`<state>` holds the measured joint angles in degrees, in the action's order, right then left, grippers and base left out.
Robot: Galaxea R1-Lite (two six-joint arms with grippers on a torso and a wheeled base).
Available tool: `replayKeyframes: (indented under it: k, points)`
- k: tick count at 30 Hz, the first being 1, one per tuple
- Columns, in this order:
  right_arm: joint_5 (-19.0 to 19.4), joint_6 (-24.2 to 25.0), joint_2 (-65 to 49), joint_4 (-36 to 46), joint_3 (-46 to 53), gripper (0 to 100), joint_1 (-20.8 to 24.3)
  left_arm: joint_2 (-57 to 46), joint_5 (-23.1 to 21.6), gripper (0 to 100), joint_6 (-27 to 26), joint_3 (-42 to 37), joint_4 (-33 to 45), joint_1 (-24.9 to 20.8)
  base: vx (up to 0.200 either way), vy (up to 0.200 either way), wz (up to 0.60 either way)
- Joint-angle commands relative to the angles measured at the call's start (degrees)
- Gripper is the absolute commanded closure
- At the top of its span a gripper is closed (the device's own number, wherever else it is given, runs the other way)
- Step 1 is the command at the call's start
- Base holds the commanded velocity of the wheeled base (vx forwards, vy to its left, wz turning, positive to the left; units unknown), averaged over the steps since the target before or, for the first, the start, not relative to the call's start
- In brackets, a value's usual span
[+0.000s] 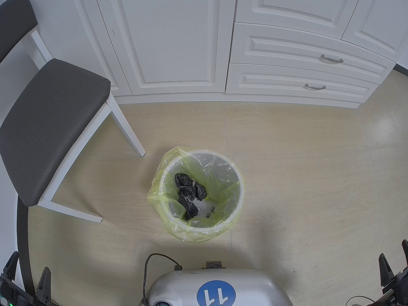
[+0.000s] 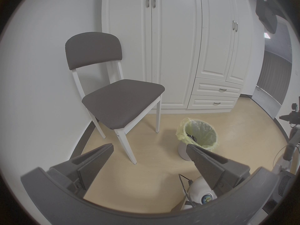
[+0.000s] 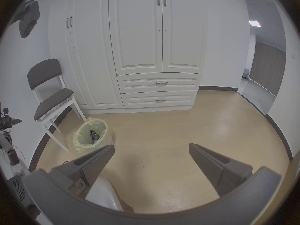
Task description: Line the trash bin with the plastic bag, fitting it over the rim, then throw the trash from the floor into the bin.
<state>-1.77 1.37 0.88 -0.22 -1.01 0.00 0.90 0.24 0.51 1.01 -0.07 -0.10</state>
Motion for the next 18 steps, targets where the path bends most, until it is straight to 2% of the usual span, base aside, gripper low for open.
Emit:
replayKeyframes:
  k: [1, 18]
  points:
    - [0.0, 0.0, -0.9, 0.0, 1.0, 0, 0.0, -0.9, 0.0, 0, 0.0, -1.0, 0.0, 0.0, 0.0, 0.0, 0.0]
    - [0.0, 0.0, -0.8, 0.0, 1.0, 0, 0.0, -0.9, 0.0, 0, 0.0, -1.0, 0.0, 0.0, 0.0, 0.0, 0.0]
